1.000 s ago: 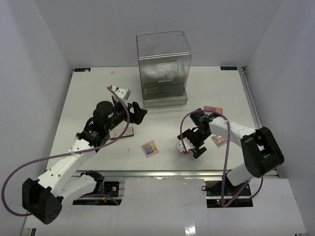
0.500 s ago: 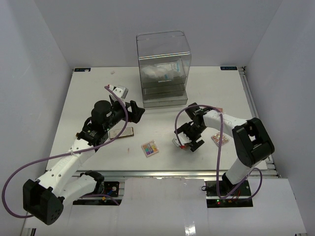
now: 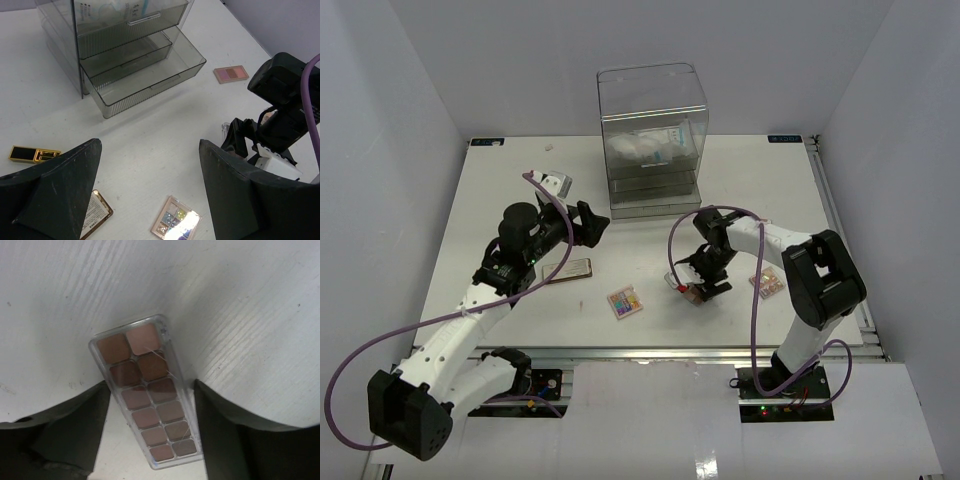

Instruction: Organize the makeup

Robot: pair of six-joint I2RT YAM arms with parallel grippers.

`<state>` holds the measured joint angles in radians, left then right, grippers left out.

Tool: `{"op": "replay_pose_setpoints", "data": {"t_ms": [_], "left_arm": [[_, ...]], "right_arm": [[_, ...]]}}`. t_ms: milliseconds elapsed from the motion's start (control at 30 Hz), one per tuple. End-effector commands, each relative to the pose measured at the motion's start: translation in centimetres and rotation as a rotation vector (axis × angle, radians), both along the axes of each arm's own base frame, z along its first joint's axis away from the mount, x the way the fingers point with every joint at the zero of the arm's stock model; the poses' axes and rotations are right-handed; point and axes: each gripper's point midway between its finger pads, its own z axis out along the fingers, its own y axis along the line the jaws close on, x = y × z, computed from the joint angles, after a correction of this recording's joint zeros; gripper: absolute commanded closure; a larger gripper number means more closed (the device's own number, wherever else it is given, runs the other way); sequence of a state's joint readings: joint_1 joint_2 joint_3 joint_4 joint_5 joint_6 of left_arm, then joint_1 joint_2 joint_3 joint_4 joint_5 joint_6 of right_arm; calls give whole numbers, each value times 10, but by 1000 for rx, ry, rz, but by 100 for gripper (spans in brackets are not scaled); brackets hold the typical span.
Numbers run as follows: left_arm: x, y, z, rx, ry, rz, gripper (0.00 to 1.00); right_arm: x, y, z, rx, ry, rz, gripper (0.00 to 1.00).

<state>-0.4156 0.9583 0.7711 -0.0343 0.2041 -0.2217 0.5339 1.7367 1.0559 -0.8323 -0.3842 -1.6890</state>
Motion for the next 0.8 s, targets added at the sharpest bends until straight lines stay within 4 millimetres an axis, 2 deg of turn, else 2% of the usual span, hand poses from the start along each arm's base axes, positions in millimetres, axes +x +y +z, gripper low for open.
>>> {"op": "replay_pose_setpoints", "data": {"t_ms": [0, 100, 167, 233, 300, 333, 467, 533, 600, 667, 767], "left_arm": [[-5, 1, 9, -30, -27, -15, 10], [-5, 2, 9, -32, -27, -13, 10], [-5, 2, 9, -33, -25, -13, 10], [-4, 2, 9, -33, -24, -10, 10], [-4, 2, 8, -33, -22, -11, 10], [-4, 2, 7, -33, -21, -11, 10], [-3, 2, 5, -30, -15, -8, 10], [-3, 3, 5, -29, -15, -6, 10], [-3, 3, 5, -28, -16, -4, 10], [-2, 3, 5, -28, -16, -3, 10], [-2, 4, 4, -28, -13, -3, 10]], "right_arm": [[12, 2, -19, -27, -8, -91, 41], [12, 6, -13, -12, 5, -153, 55], [17, 15, 0, 31, 6, -195, 65], [22, 28, 18, 77, 40, -302, 73], [38, 43, 48, 136, 23, -354, 77], [43, 48, 60, 163, 16, -376, 78], [75, 70, 131, 298, -74, -454, 79], [91, 74, 155, 334, -123, -480, 79], [102, 74, 165, 345, -152, -512, 79], [123, 78, 189, 386, -215, -544, 79], [152, 74, 198, 389, -326, -609, 77]]}}
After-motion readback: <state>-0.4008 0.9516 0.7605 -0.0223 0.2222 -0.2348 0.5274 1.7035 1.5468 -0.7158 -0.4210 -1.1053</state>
